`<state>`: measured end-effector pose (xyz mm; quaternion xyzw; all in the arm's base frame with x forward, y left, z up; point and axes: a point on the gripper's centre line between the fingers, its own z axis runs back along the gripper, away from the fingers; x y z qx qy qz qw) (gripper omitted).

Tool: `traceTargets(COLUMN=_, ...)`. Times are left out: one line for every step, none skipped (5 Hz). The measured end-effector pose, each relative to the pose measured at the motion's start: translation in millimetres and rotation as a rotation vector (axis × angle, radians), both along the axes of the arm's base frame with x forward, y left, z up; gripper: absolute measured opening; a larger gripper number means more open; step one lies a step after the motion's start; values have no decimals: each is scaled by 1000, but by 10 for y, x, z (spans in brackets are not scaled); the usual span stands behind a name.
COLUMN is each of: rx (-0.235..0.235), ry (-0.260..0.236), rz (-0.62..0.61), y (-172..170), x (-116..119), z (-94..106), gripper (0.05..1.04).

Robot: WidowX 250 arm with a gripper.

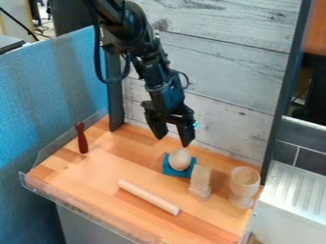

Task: Put the ball in the cup

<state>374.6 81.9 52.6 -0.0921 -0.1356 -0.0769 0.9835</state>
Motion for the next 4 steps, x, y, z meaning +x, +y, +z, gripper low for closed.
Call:
traceTargets(rx=17, ry=21, rz=-145, y=26, x=38, z=-12, gripper=1001)
traceTargets(rx=83, ry=-39, rz=-297, y=53, x=49, z=-77, gripper=1001)
traceTargets(rx=127, ry=-106, rz=-451, y=28, x=46, z=-98, gripper=1001)
traceTargets(rx=168, ry=-176, rz=-545, y=32, x=49, z=-81, gripper=1001)
